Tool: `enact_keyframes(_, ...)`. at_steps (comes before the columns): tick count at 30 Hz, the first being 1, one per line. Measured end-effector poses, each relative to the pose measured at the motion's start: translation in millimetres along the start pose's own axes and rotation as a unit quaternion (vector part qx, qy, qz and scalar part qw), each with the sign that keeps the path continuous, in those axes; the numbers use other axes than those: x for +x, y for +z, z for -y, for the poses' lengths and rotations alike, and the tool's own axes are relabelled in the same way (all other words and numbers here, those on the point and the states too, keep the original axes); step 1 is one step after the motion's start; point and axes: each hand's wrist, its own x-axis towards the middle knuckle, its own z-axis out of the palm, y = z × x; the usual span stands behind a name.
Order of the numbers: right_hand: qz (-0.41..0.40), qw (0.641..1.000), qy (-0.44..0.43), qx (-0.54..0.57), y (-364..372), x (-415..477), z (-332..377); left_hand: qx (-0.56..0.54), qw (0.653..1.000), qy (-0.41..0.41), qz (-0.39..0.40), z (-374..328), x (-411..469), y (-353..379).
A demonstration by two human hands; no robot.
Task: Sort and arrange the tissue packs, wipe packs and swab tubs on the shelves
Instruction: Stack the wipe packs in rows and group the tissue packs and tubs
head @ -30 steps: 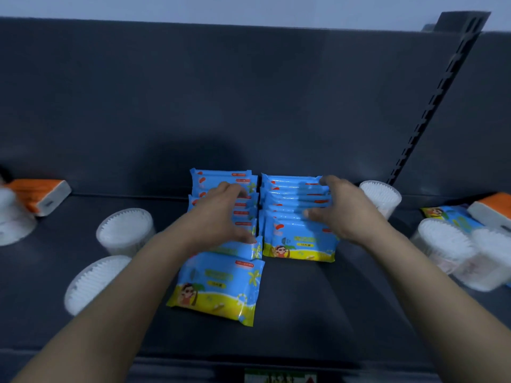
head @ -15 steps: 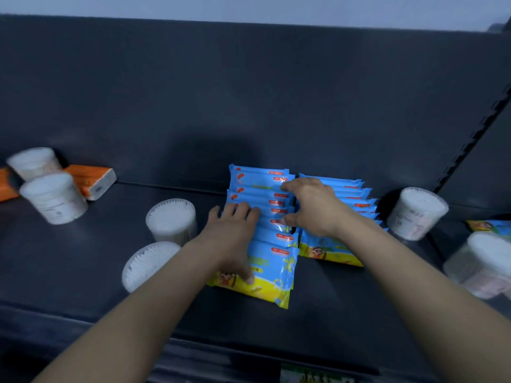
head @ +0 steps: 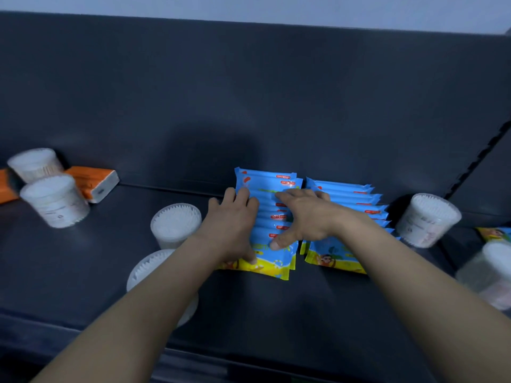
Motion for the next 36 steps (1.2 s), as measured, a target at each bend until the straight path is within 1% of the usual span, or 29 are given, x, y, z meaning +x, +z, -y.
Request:
enact_keyframes(2,0.022,0.999,0.006,-0.024,0,3,2,-0.023,0.999,-0.014,0.031,4,0,0)
enact_keyframes(4,0.037,0.998,0.010,-0.042,-1,7,3,-0.070,0.995,-0.021,0.068,9,-1,1)
enact_keyframes(7,0.043,0.998,0.007,-0.053,-5,11,5,-0.128,0.988,-0.021,0.086,15,-1,2)
enact_keyframes(9,0.045,0.997,0.006,-0.055,-6,13,5,-0.142,0.984,-0.038,0.104,19,0,3)
enact_keyframes(12,0.038,0.997,0.001,-0.067,-6,15,7,-0.155,0.972,-0.059,0.165,22,4,3)
enact_keyframes(14,0.031,0.997,-0.004,-0.070,-6,16,9,-0.171,0.965,-0.066,0.185,22,6,3)
enact_keyframes(19,0.019,0.998,-0.010,-0.066,-4,17,13,-0.165,0.972,-0.063,0.152,20,4,4)
enact_keyframes(26,-0.031,0.998,-0.023,-0.055,-2,19,14,-0.131,0.985,-0.058,0.100,17,4,-1)
enact_keyframes(29,-0.024,0.998,-0.030,-0.052,-4,19,13,-0.106,0.988,-0.059,0.096,16,4,-2)
enact_keyframes(31,-0.002,0.999,-0.029,-0.024,-12,16,10,-0.100,0.989,-0.058,0.094,16,3,-3)
enact_keyframes(33,0.000,0.998,-0.029,0.049,-21,17,5,-0.092,0.990,-0.054,0.090,16,2,-3)
enact_keyframes(35,-0.042,0.991,-0.034,0.120,-24,26,-2,-0.085,0.991,-0.051,0.086,16,2,-3)
enact_keyframes(36,-0.073,0.989,-0.033,0.122,-22,32,-6,-0.085,0.991,-0.049,0.086,16,2,-3)
